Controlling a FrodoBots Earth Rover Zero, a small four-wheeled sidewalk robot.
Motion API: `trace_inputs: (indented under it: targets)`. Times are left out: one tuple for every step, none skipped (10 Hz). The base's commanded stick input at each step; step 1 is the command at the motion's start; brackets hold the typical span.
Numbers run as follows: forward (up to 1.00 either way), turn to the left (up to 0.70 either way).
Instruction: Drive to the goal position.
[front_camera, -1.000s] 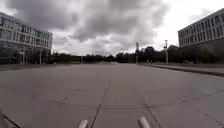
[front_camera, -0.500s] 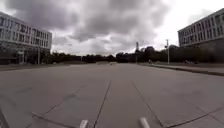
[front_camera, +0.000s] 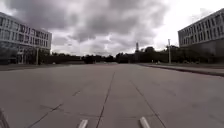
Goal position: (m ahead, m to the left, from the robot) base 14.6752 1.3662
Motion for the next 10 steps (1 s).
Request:
trace_inputs:
  targets:
    - [1.00,0.00]
    - [1.00,0.00]
    - [1.00,0.00]
    - [1.00,0.00]
    - [1.00,0.00]
    - [1.00,0.00]
    - [1.00,0.00]
    - [1.00,0.00]
    - [1.00,0.00]
    - [1.00,0.00]
